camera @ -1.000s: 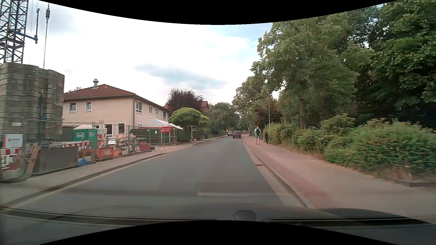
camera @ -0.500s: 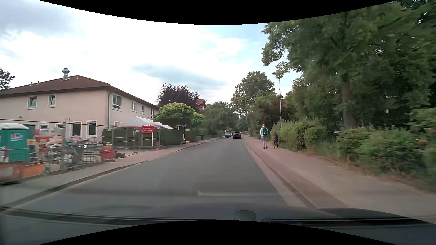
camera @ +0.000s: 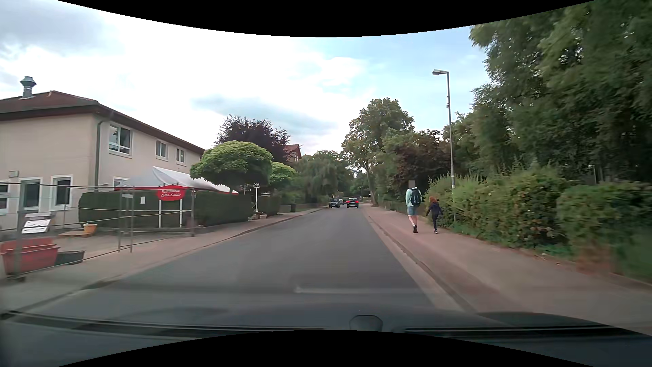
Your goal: Follow the waypoints while adhering to traffic rules and regulations
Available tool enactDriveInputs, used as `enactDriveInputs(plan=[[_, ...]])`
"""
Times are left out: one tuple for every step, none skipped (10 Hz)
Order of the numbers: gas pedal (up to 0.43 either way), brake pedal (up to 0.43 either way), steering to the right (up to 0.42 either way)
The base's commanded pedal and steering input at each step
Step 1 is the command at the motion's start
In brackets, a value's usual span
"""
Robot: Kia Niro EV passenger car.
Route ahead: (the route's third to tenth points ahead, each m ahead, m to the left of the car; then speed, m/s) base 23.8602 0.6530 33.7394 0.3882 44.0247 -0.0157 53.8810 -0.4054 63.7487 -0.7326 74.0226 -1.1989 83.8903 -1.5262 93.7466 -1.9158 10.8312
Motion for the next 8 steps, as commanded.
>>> enactDriveInputs(plan=[[0.118,0.0,0.008],[0.118,0.0,0.008],[0.118,0.0,0.008],[0.118,0.0,0.009],[0.118,0.0,0.009],[0.118,0.0,0.009],[0.118,0.0,0.009],[0.13,0.0,0.01]])
